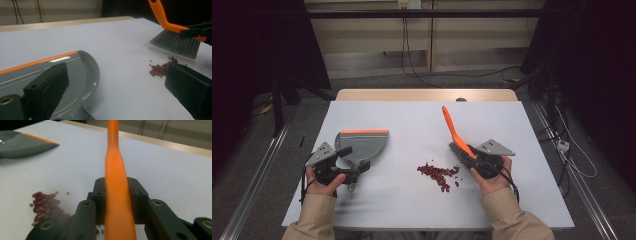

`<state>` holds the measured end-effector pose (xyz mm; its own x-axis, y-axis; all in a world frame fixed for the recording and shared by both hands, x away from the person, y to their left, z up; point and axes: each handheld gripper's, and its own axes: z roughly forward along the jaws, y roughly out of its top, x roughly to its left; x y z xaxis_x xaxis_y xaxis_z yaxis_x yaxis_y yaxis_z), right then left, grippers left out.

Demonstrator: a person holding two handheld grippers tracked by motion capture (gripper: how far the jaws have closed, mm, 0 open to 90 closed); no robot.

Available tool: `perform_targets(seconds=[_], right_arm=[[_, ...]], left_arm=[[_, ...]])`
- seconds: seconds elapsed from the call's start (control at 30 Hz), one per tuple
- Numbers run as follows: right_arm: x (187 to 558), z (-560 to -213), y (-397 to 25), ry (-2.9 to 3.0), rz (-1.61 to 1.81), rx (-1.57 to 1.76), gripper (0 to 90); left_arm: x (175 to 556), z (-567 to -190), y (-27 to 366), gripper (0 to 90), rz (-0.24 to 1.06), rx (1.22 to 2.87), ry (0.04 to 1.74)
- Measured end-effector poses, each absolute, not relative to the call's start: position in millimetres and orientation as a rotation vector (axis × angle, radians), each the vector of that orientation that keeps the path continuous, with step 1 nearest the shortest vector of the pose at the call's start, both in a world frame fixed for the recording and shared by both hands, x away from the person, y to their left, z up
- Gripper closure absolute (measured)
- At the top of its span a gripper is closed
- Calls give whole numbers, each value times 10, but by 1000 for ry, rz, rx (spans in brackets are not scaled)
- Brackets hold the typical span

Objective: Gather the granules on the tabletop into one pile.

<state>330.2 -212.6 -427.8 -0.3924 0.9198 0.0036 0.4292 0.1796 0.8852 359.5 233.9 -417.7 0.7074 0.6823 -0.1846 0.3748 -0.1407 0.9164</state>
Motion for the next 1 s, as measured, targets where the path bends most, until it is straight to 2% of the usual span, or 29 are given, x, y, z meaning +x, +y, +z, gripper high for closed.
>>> perform_targets(seconds=[0.27, 1.0], right_arm=[[3185, -4387, -1874, 1881, 1065, 1232, 714], [3162, -4430, -1432, 1842, 1160, 1278, 706]], left_arm=[[3588, -4169, 2329, 50, 343, 1770, 836], [3588, -4159, 2310, 50, 342, 1767, 834]])
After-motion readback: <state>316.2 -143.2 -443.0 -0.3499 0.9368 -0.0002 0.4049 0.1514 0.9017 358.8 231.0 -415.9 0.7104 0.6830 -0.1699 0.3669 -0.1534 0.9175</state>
